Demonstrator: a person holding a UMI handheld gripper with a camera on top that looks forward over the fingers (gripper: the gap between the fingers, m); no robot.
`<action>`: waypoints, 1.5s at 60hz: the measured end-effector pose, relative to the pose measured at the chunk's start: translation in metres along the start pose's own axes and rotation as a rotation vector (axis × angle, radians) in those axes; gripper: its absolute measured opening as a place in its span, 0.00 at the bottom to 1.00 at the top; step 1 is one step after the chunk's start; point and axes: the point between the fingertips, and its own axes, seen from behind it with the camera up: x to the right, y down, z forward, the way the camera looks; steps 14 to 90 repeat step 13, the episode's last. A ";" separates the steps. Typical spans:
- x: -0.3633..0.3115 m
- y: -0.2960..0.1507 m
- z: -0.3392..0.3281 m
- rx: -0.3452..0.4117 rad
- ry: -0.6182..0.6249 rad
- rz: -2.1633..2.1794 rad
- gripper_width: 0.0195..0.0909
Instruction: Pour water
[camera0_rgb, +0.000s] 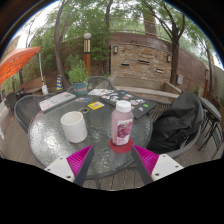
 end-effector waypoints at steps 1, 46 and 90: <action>-0.004 0.002 -0.006 -0.007 0.011 -0.001 0.90; -0.059 0.021 -0.070 -0.121 0.085 0.061 0.90; -0.059 0.021 -0.070 -0.121 0.085 0.061 0.90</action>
